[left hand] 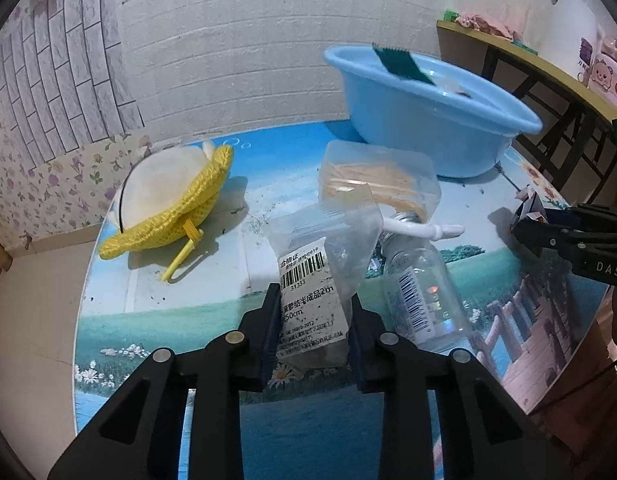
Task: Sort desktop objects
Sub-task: 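Lift the clear bag and paper packet and carry both over the basin, then open both grippers to drop the clear bag and paper packet into the basin, then pull both grippers back from the basin toward the glass bottle, then grasp the glass bottle with the left gripper while the right grasps the white pump cap, then lift the bottle and pump cap and carry both over the basin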
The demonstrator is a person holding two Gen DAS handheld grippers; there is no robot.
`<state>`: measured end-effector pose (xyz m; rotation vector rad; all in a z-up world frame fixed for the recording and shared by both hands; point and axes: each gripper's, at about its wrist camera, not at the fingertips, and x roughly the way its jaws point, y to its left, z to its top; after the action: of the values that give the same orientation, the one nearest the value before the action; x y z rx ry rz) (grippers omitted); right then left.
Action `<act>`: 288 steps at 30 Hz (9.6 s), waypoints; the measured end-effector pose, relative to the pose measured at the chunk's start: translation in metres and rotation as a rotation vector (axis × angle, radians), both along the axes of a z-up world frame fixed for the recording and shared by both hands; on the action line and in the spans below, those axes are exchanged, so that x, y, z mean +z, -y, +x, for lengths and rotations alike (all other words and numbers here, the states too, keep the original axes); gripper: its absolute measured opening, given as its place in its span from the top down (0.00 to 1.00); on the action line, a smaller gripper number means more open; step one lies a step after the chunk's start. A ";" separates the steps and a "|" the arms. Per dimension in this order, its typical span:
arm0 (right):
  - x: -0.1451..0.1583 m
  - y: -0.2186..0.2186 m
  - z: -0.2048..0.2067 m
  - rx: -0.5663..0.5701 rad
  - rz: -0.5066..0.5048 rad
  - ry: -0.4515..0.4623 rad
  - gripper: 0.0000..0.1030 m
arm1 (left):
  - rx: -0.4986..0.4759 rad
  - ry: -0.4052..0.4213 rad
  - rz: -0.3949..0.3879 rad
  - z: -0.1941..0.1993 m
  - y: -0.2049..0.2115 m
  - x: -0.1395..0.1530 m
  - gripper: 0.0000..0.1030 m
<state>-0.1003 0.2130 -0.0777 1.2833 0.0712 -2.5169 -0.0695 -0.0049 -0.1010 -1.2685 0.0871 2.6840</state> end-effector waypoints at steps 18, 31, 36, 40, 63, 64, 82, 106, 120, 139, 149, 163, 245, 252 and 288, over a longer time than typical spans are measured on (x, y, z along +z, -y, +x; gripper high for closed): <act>0.071 0.000 0.005 0.072 -0.132 -0.154 0.70 | -0.009 -0.132 0.028 0.002 -0.002 0.076 0.74; 0.079 -0.022 -0.053 -0.013 -0.160 -0.189 0.70 | -0.105 -0.186 0.037 -0.052 -0.045 0.109 0.74; 0.071 -0.026 -0.081 -0.053 -0.163 -0.170 0.70 | -0.133 -0.166 0.053 -0.081 -0.068 0.108 0.74; 0.063 -0.036 -0.096 -0.069 -0.171 -0.136 0.70 | -0.147 -0.153 0.046 -0.102 -0.084 0.105 0.74; 0.050 -0.046 -0.106 -0.034 -0.169 -0.141 0.67 | -0.182 -0.084 -0.037 -0.127 -0.123 0.078 0.59; 0.050 -0.046 -0.105 -0.035 -0.165 -0.141 0.67 | -0.184 -0.086 -0.036 -0.126 -0.123 0.079 0.56; 0.072 -0.047 -0.074 -0.055 -0.168 -0.176 0.59 | -0.120 -0.140 -0.030 -0.090 -0.109 0.097 0.05; 0.079 -0.022 -0.014 -0.105 -0.111 -0.169 0.31 | 0.021 -0.195 -0.041 -0.021 -0.044 0.091 0.00; 0.046 -0.015 -0.005 -0.146 -0.093 -0.058 0.31 | 0.113 -0.115 -0.003 0.004 0.014 0.047 0.00; 0.027 0.039 -0.005 -0.054 -0.082 0.028 0.31 | 0.171 -0.051 0.005 0.006 0.074 0.011 0.00; 0.020 0.063 -0.007 -0.009 -0.063 0.059 0.31 | 0.009 0.000 0.146 0.018 0.034 0.003 0.00; 0.016 0.046 -0.011 -0.032 -0.040 0.045 0.34 | -0.166 0.010 0.100 0.001 -0.036 0.003 0.00; -0.001 0.060 0.005 0.170 -0.033 0.052 0.58 | -0.169 0.016 0.045 0.019 -0.008 -0.006 0.62; -0.002 0.052 0.010 0.156 0.034 0.013 0.58 | -0.155 0.009 -0.005 0.019 -0.013 -0.008 0.62; -0.007 0.049 0.009 0.144 0.054 -0.014 0.54 | -0.100 -0.021 0.015 0.014 -0.011 -0.007 0.62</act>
<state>-0.0913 0.1642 -0.0846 1.2351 0.2277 -2.4168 -0.0560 0.0066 -0.1076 -1.1989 0.1299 2.6087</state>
